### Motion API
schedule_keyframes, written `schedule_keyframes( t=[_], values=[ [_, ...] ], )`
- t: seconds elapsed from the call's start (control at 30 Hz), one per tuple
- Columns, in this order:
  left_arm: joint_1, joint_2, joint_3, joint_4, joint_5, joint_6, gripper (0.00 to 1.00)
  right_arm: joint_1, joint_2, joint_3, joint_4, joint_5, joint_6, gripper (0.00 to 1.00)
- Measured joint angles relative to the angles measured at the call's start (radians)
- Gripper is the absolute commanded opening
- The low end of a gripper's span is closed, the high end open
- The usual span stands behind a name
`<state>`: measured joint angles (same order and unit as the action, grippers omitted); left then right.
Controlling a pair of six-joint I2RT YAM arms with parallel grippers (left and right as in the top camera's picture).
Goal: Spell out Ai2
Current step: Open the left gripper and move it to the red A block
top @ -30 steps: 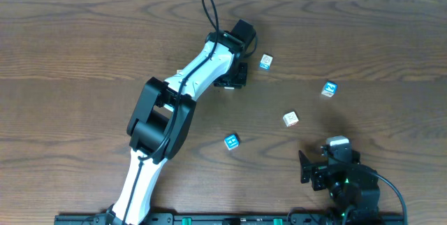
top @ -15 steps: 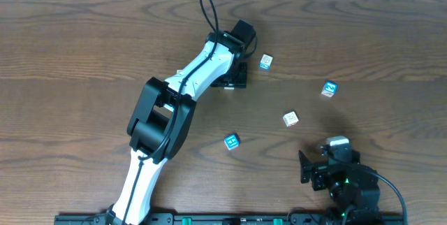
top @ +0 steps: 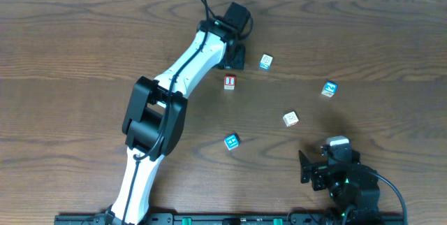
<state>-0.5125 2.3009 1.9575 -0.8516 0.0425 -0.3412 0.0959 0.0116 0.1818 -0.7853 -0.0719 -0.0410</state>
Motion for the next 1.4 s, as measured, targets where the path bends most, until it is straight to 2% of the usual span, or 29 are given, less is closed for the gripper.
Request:
schedule_keyframes(
  t=[0.17, 0.87, 1.1, 1.4],
  values=[
    [0.004, 0.0, 0.042, 0.056, -0.046, 0.032, 0.76, 0.0, 0.0, 0.0, 0.0, 0.0, 0.0, 0.99],
    [0.062, 0.011, 0.043, 0.319, -0.058, 0.088, 0.75, 0.0, 0.0, 0.0, 0.0, 0.0, 0.0, 0.99],
    [0.107, 0.09, 0.094, 0.322, -0.039, 0.089, 0.74, 0.0, 0.0, 0.0, 0.0, 0.0, 0.0, 0.99],
    [0.092, 0.187, 0.176, 0.279, 0.016, 0.083, 0.74, 0.0, 0.0, 0.0, 0.0, 0.0, 0.0, 0.99]
  ],
)
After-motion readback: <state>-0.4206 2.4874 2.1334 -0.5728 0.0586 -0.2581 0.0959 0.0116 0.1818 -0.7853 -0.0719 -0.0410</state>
